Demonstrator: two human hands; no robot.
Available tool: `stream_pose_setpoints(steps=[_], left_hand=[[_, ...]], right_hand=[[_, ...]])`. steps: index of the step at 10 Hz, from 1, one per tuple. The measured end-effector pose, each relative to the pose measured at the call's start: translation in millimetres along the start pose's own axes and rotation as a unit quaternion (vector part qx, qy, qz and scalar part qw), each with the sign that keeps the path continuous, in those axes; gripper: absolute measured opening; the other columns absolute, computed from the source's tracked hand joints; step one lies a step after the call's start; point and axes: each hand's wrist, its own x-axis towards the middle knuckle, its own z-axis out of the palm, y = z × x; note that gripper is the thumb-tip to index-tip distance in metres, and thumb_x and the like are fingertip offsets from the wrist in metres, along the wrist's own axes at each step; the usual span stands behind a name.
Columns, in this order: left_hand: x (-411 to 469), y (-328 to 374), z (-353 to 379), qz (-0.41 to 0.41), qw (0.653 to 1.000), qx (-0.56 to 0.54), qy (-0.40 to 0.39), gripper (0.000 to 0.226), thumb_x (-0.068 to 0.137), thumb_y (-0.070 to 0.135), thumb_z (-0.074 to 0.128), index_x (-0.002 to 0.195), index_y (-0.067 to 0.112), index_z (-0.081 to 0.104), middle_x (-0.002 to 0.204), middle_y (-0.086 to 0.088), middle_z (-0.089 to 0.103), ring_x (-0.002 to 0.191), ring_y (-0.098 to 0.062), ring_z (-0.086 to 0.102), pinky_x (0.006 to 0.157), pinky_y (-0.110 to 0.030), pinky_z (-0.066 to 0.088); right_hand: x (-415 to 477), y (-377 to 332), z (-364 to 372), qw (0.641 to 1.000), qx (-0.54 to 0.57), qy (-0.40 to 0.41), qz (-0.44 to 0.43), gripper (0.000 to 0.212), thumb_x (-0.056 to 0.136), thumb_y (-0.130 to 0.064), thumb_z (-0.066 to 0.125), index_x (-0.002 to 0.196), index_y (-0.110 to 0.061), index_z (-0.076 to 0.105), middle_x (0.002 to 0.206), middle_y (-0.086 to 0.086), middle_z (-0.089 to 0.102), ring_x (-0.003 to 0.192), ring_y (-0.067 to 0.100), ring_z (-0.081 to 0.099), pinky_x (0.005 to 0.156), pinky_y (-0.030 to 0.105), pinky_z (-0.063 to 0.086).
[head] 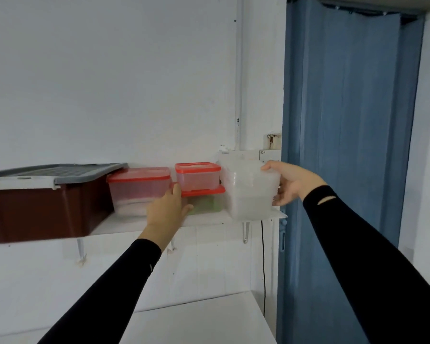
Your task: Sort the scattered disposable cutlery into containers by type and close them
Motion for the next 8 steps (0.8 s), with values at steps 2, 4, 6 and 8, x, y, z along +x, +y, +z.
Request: stream_pose_setpoints(steps=[2,4,6,8], left_hand=[[8.4,0.5,-0.3,0.014,0.998,0.056,-0.009,0.048,0.098,0.049,0.046,0.127,0.012,0.035,0.111,-0.004,0.061,0.093,-0.028,0.066,0.063,-0.033,0.041],[18.6,6.6,4.2,0.014,0.986,0.162,-0.030,0.040,0.098,0.010,0.048,0.135,0.008,0.033,0.156,-0.011,0.029,0.106,-0.028,0.066,0.069,-0.035,0.042],[27.0,11.9,16.1,0.011,0.976,0.218,-0.002,0.041,0.096,0.000,0.042,0.136,-0.001,0.035,0.146,-0.017,0.042,0.107,-0.022,0.067,0.080,-0.032,0.052],[19.1,5.9,10.7,0.015,0.988,0.151,0.040,0.054,0.090,0.005,0.060,0.138,-0.003,0.037,0.141,-0.012,0.047,0.095,-0.026,0.070,0.068,-0.035,0.051]], right_hand=[[31.1,-12.0,2.9,0.999,-0.030,-0.032,-0.007,0.047,0.082,-0.022,0.073,0.124,-0.013,0.054,0.123,0.015,0.059,0.103,0.040,0.061,0.079,0.062,0.052],[54.0,-7.4,27.9,0.997,-0.021,-0.004,-0.069,0.036,0.078,-0.023,0.065,0.113,-0.017,0.058,0.104,0.010,0.052,0.094,0.034,0.057,0.071,0.064,0.054],[64.5,-5.8,31.4,0.996,-0.013,-0.018,-0.082,0.028,0.079,-0.025,0.064,0.104,-0.017,0.058,0.096,0.008,0.048,0.085,0.031,0.056,0.071,0.060,0.055],[69.2,1.5,29.8,0.995,0.043,-0.011,-0.085,0.029,0.072,-0.040,0.069,0.091,-0.020,0.059,0.100,0.011,0.056,0.085,0.029,0.057,0.072,0.044,0.056]])
